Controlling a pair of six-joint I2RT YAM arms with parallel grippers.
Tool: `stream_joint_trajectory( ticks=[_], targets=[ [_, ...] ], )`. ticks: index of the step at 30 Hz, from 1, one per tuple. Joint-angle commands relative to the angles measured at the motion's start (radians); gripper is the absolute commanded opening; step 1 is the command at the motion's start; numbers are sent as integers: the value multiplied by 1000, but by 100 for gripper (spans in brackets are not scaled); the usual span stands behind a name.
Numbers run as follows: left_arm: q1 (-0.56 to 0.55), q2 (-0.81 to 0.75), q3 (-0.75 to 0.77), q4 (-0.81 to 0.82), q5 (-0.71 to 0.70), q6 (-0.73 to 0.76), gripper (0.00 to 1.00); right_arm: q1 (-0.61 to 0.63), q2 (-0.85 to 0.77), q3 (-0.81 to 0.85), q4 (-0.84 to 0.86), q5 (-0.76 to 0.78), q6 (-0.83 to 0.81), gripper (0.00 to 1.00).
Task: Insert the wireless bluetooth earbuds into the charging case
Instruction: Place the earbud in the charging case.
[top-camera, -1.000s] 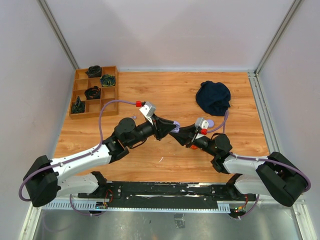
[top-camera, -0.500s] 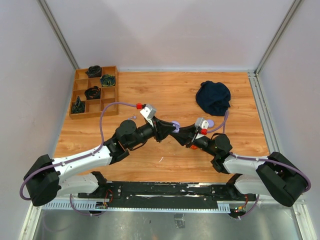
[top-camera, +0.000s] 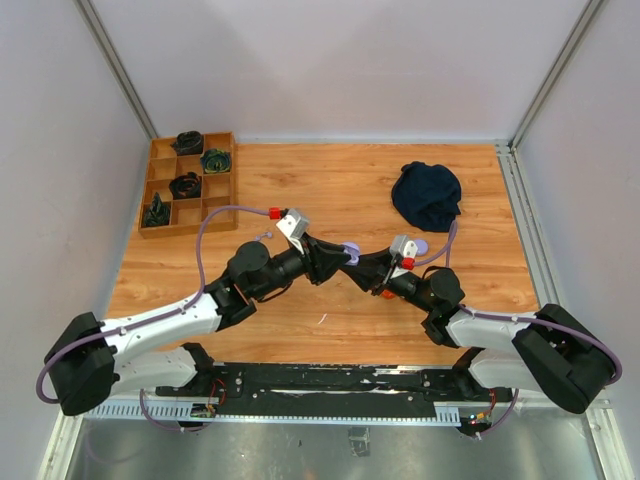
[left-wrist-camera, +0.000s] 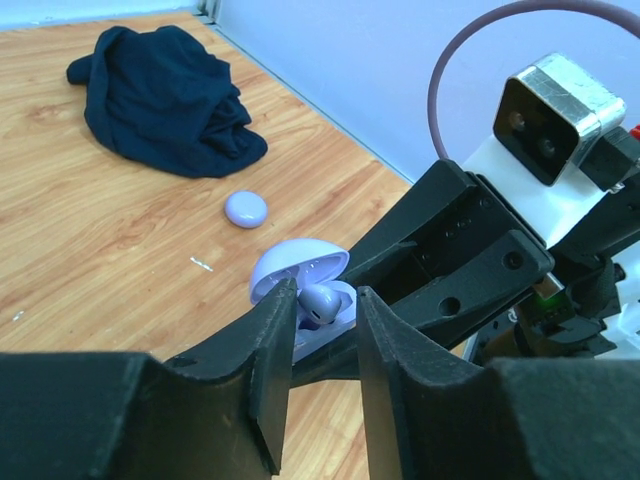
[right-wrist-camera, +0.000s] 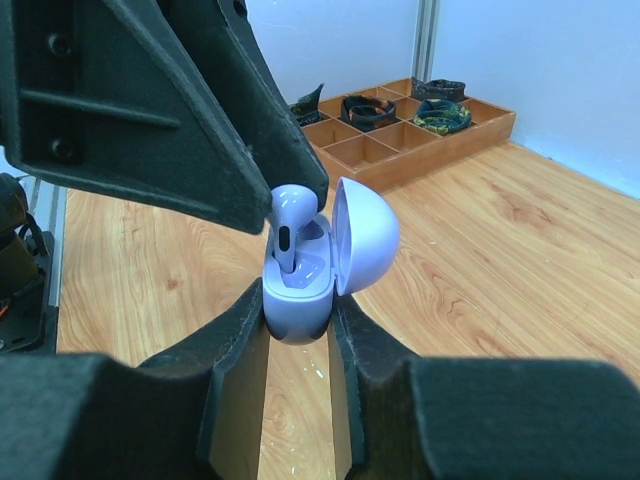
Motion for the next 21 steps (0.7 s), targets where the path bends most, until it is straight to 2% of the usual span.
stream_joint_trajectory(
  ticks=[1,8,21],
  targets=[
    [-13,-36,-5,4,6,-25,38,5,-17,22,53,-7,-22,6],
    [-13,-25,25,-55,24,-48,45,5,-18,22,49,-9,-26,6],
    [-13,-29,83,-180,41,-89,47,5,-21,22,39,-7,-33,6]
  ],
)
